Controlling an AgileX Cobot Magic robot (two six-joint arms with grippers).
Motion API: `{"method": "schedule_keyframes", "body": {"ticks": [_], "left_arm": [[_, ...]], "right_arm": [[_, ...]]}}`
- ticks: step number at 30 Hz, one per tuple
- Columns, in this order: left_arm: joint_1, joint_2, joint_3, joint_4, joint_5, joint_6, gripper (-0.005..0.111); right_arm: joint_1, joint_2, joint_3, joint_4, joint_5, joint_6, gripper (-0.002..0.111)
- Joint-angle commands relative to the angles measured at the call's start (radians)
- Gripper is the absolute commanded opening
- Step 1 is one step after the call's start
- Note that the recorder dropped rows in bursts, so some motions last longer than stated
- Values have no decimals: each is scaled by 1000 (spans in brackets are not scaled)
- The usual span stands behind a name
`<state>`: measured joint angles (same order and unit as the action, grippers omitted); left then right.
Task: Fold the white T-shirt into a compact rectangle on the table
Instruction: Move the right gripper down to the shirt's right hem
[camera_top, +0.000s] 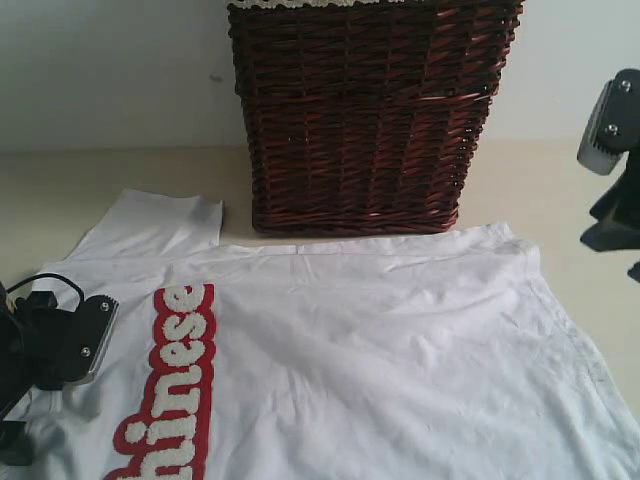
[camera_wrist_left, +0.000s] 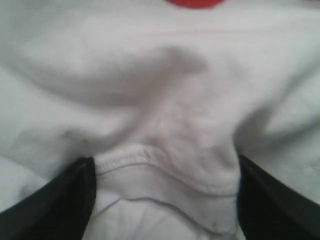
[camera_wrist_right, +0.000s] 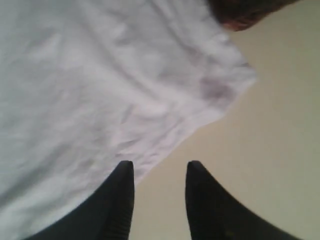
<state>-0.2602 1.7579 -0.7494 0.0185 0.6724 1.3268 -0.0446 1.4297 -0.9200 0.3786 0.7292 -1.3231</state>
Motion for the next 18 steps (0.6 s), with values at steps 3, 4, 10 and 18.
{"method": "schedule_keyframes", "body": {"ticks": [3, 4, 10, 18], "left_arm": [[2, 22, 4, -6, -7, 6, 72], [2, 22, 4, -6, -7, 6, 72], [2, 22, 4, -6, -7, 6, 72], [2, 22, 4, -6, -7, 6, 72]], "right_arm": [[-2, 1, -7, 15, -263, 290, 17], [-2, 1, -7, 20, -271, 327, 15], [-2, 1, -7, 73, -277, 308, 11], [-2, 31, -7, 48, -149, 172, 11]]}}
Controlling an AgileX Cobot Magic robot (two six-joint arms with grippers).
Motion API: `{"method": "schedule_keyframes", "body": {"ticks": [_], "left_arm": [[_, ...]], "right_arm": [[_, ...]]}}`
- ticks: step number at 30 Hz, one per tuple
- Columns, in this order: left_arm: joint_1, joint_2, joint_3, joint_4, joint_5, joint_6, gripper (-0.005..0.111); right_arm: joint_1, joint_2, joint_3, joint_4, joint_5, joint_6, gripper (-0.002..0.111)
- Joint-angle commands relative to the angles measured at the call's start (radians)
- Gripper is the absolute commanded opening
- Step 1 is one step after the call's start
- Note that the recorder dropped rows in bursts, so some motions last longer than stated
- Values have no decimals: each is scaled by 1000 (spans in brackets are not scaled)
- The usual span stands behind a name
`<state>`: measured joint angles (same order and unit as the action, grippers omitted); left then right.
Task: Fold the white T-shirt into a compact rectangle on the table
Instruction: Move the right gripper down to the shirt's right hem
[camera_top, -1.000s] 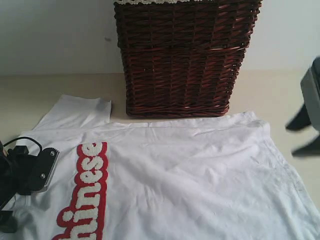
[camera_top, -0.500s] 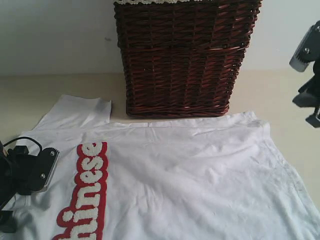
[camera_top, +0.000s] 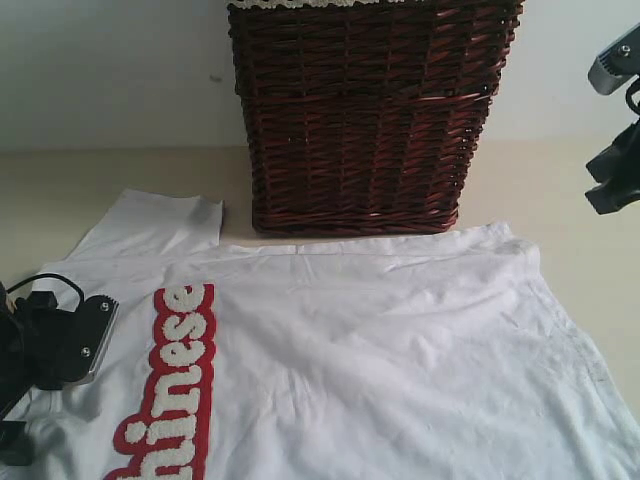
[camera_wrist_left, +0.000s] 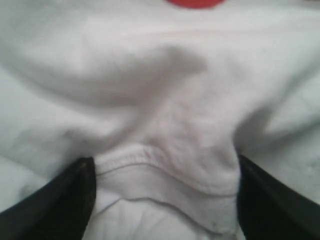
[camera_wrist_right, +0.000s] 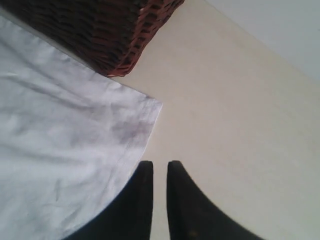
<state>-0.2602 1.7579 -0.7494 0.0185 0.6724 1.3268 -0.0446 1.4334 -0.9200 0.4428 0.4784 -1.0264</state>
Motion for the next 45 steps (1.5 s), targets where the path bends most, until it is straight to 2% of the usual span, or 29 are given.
{"method": "schedule_keyframes", "body": {"ticks": [1, 4, 6, 8, 10, 12, 14, 16, 18, 19, 21, 27, 31, 36, 45], "left_arm": [[2, 22, 4, -6, -7, 6, 72], [2, 22, 4, -6, -7, 6, 72], [2, 22, 4, -6, -7, 6, 72], [2, 22, 4, -6, -7, 6, 72], [2, 22, 4, -6, -7, 6, 72], [2, 22, 4, -6, -7, 6, 72], [2, 22, 4, -6, -7, 6, 72], [2, 22, 4, -6, -7, 6, 72], [2, 22, 4, -6, -7, 6, 72], [2, 22, 4, -6, -7, 6, 72], [2, 22, 4, -6, -7, 6, 72], [2, 22, 4, -6, -7, 4, 72], [2, 22, 4, -6, -7, 4, 72], [2, 22, 4, -6, -7, 4, 72], [2, 22, 4, -6, -7, 4, 72]], "right_arm": [[-2, 39, -7, -24, 167, -233, 11], [-2, 67, -5, -93, 370, -599, 11], [-2, 74, -4, -160, 407, -726, 11], [-2, 83, -4, -201, 370, -745, 11], [-5, 101, -7, -210, 322, -685, 11], [-5, 130, -10, -250, 365, -670, 15], [-5, 173, -28, -284, 481, -670, 25], [-5, 224, -32, -302, 569, -670, 44], [-5, 263, -32, -305, 538, -673, 68], [-5, 274, -32, -294, 501, -673, 75], [-5, 293, -32, -268, 427, -675, 84], [-5, 359, -35, -235, 491, -811, 83], [-5, 408, -41, -214, 409, -820, 83], [-3, 425, -65, -125, 395, -923, 83], [-3, 490, -90, -145, 397, -878, 83]]}}
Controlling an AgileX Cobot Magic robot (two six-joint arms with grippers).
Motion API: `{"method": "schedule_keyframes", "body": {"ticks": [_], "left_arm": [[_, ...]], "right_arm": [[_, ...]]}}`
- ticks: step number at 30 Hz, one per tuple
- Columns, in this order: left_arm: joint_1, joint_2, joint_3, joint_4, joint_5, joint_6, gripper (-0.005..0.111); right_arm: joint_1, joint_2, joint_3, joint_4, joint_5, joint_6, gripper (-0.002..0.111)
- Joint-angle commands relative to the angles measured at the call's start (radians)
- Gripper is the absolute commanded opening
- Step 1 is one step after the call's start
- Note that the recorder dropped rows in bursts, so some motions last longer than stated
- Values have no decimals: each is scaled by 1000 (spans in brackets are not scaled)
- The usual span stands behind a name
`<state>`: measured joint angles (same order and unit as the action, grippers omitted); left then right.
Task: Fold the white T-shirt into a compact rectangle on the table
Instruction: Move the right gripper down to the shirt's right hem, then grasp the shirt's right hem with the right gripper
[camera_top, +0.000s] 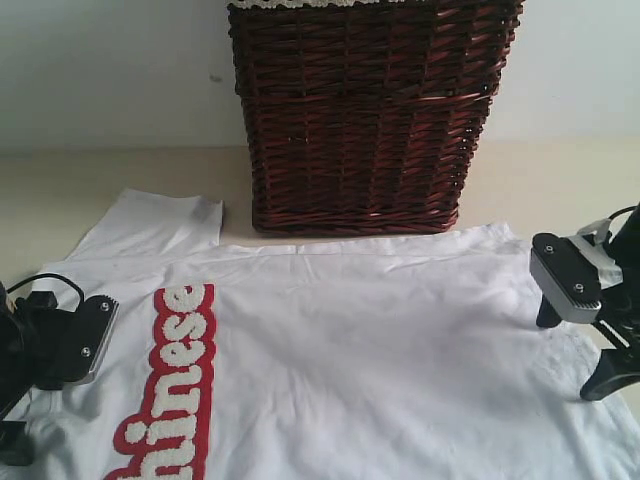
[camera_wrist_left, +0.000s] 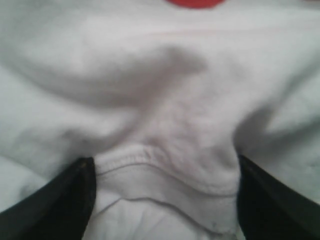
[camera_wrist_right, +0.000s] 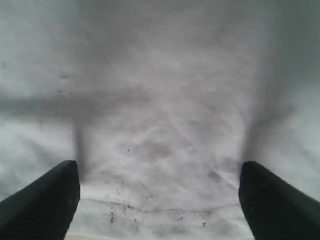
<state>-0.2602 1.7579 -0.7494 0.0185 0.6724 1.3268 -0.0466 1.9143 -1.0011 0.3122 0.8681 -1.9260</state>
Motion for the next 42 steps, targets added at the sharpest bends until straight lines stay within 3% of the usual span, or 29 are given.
{"method": "schedule_keyframes", "body": {"ticks": [1, 9, 19, 25, 27, 29, 35, 37, 42], "left_arm": [[2, 22, 4, -6, -7, 4, 72], [2, 22, 4, -6, -7, 4, 72], [2, 22, 4, -6, -7, 4, 72], [2, 22, 4, -6, -7, 4, 72], [2, 22, 4, -6, -7, 4, 72], [2, 22, 4, -6, -7, 4, 72], [2, 22, 4, -6, -7, 4, 72], [2, 22, 4, -6, -7, 4, 72], [2, 22, 4, -6, -7, 4, 72]], "right_arm": [[-1, 9, -9, -24, 16, 25, 83], [-1, 36, -9, -79, 23, 102, 78], [-1, 55, -9, -124, 15, 134, 23], [-1, 55, -9, -225, 15, 186, 5], [-1, 55, -9, -225, 15, 184, 5], [-1, 55, -9, -225, 15, 184, 12], [-1, 55, -3, -184, -45, 176, 65], [-1, 55, -1, -181, -109, 176, 76], [-1, 38, -1, -179, -122, 176, 77]]}}
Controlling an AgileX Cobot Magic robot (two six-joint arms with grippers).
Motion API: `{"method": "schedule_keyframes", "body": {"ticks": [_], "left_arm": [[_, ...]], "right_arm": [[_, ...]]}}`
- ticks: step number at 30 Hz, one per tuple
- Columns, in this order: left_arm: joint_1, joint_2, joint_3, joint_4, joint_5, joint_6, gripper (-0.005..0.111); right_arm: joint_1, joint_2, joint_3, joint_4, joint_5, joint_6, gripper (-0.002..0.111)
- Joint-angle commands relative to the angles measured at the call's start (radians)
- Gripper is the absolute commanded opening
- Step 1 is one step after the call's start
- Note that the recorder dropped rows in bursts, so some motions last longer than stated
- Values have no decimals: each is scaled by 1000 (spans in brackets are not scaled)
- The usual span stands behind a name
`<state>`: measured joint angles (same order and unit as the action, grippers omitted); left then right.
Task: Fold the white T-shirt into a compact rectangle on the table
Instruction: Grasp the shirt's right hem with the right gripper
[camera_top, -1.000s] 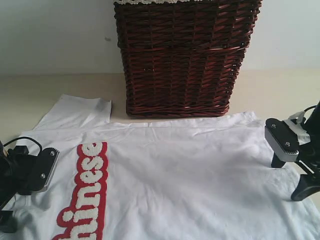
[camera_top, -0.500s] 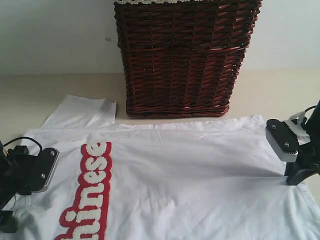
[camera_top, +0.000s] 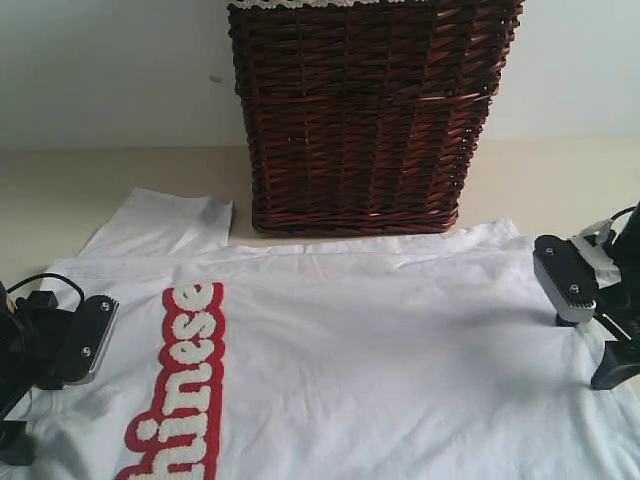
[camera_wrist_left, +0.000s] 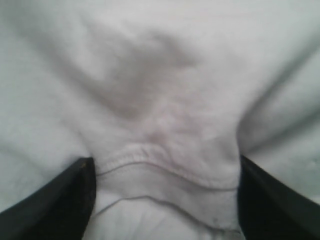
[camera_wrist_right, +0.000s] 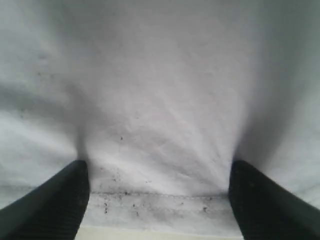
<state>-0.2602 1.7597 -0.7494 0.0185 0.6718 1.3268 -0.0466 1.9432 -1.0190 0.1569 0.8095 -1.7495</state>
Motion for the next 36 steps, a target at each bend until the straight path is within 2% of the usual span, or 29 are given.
{"method": "schedule_keyframes", "body": {"ticks": [1, 11, 20, 23, 25, 30, 36], "left_arm": [[2, 20, 4, -6, -6, 4, 72], [2, 20, 4, -6, -6, 4, 72], [2, 20, 4, -6, -6, 4, 72], [2, 20, 4, -6, -6, 4, 72], [2, 20, 4, -6, -6, 4, 72], [2, 20, 4, -6, -6, 4, 72], [2, 20, 4, -6, -6, 4, 72]], "right_arm": [[-1, -3, 17, -24, -48, -1, 77], [-1, -81, 35, 52, 39, 2, 77], [-1, -50, 159, 69, -129, -28, 77], [-1, -24, 165, 69, -111, -28, 77], [-1, -17, 165, 69, -99, -28, 73], [-1, -10, 165, 33, -86, -28, 54], [-1, -10, 165, -36, -26, 2, 44]]}}
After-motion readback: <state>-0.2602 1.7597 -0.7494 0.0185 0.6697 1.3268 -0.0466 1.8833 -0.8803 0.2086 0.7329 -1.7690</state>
